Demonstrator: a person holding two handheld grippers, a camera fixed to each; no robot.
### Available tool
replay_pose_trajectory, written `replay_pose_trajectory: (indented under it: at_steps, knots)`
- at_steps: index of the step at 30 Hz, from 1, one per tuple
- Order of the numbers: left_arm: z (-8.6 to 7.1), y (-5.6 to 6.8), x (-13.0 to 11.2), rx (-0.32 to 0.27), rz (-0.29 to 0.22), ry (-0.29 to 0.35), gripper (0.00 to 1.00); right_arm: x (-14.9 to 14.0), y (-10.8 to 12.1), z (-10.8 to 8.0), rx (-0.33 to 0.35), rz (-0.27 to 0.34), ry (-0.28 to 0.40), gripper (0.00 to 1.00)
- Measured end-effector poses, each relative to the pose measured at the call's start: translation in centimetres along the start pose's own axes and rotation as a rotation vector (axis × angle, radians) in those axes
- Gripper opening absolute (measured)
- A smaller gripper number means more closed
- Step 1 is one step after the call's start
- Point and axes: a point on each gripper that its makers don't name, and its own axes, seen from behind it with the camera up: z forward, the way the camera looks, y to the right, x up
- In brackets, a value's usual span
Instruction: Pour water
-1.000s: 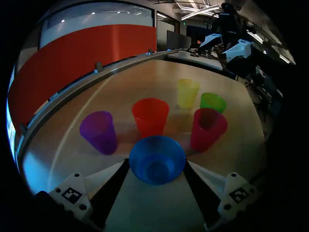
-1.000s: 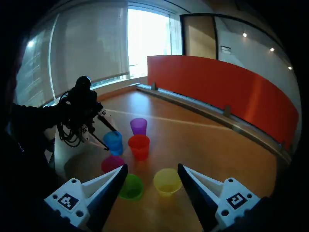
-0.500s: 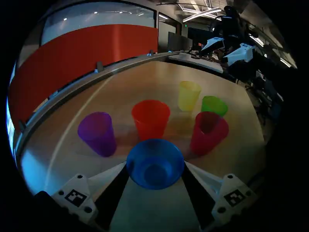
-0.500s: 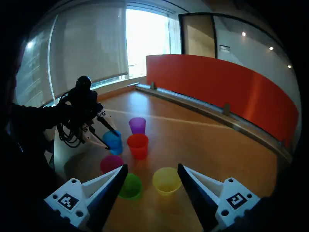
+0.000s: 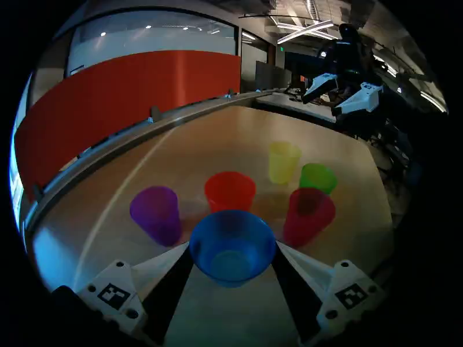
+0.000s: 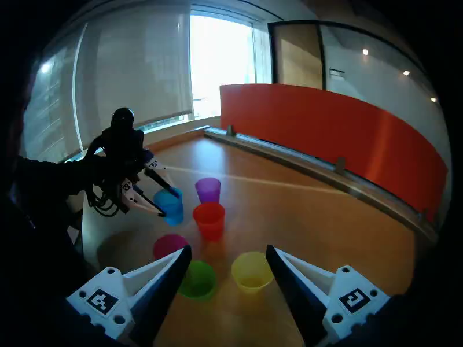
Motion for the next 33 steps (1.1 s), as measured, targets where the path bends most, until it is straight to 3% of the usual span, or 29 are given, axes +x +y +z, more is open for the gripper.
replay_pose_trajectory:
  at_steps: [17, 33]
  knots:
    - [-3.7, -0.5, 6.5, 0.08, 0.025, 0.158, 0.87, -0.9, -1.4, -0.1, 0.014, -0.027, -0.017, 1.0]
    - [-7.1, -1.5, 10.8, 0.129, 0.018, 0.28, 0.87, -4.0, -2.7, 1.9, 0.048, -0.056, -0.095, 1.0]
